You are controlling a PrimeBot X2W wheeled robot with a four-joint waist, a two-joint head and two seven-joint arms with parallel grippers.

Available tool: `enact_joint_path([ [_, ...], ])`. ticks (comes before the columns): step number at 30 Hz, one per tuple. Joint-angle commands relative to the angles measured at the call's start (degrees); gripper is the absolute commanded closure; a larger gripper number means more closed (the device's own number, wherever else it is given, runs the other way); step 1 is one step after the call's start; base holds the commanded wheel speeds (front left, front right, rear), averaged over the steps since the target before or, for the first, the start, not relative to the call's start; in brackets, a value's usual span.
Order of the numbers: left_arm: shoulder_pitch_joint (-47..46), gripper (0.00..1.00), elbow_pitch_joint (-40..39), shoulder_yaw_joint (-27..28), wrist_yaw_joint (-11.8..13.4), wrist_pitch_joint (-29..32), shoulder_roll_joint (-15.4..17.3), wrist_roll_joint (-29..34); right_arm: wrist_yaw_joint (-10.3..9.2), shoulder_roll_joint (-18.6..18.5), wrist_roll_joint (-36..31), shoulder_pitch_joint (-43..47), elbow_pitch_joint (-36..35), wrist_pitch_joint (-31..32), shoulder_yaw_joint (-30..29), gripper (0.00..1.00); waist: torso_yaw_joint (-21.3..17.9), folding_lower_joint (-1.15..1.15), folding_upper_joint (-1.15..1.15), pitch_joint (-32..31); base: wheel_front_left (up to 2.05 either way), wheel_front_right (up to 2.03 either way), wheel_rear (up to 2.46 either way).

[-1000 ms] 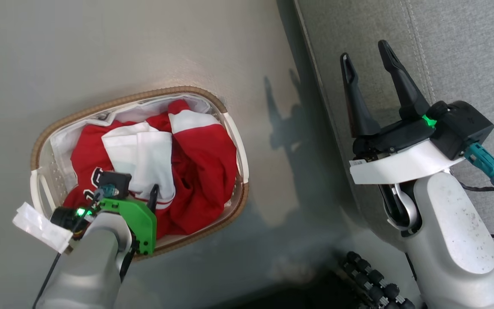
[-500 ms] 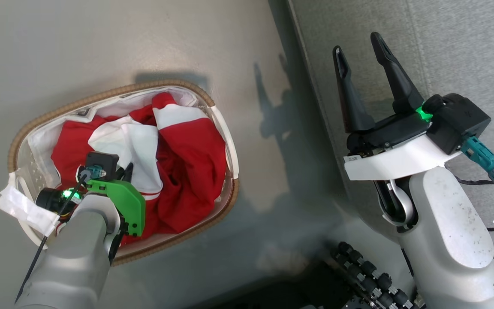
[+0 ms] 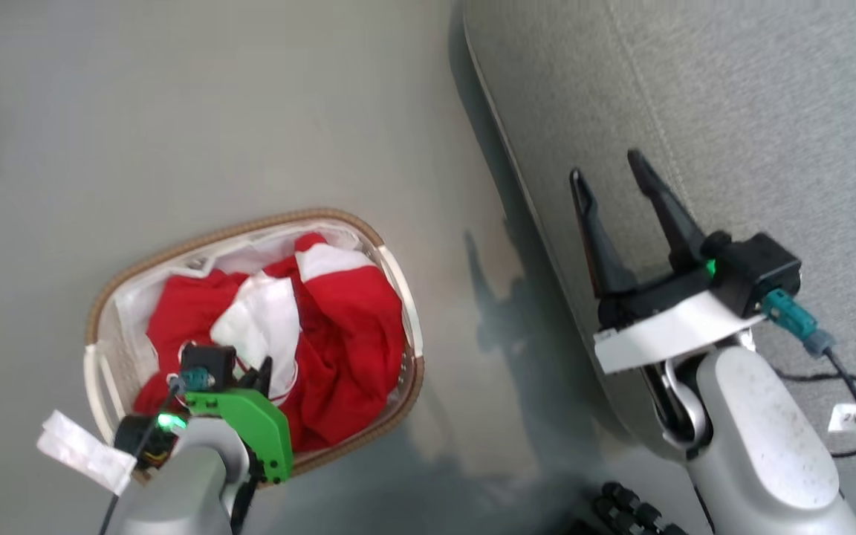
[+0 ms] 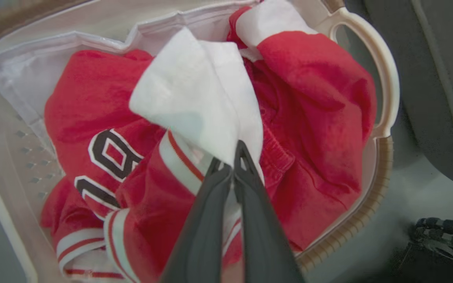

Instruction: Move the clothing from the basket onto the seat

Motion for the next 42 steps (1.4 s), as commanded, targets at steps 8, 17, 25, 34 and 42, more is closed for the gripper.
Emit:
enact_joint_path([
  [8,8.37,1.0,-10.7,6.07,-0.18,-0.32,-0.36,1.59,-0.02,-0.19,-2.29,6.72,2.77,-0.28,-0.4,0.0,5.86,0.0,0.0,-16.41,0.0,0.0,0.0],
  [17,15.09,1.0,-22.08,15.43,-0.17,-0.31,-1.7,7.15,-0.02,-0.2,-3.05,11.52,4.61,-0.28,-0.28,0.0,8.31,0.0,0.0,-24.43,0.0,0.0,0.0],
  [25,16.85,1.0,-34.48,20.4,-0.17,-0.34,-3.32,10.14,-0.02,-0.19,-3.17,14.19,5.37,-0.28,0.06,0.0,8.98,0.0,0.0,-28.17,0.0,0.0,0.0],
  [34,12.93,1.0,-46.37,21.73,-0.17,-0.34,-4.32,9.82,-0.02,-0.19,-3.25,16.43,6.13,-0.28,1.0,0.0,8.55,0.0,0.0,-30.8,0.0,0.0,0.0],
  [42,8.45,1.0,-52.2,20.16,-0.18,-0.34,-4.75,8.86,-0.02,-0.18,-3.83,17.99,7.31,-0.28,2.82,0.0,9.05,0.0,0.0,-31.69,0.0,0.0,0.0],
])
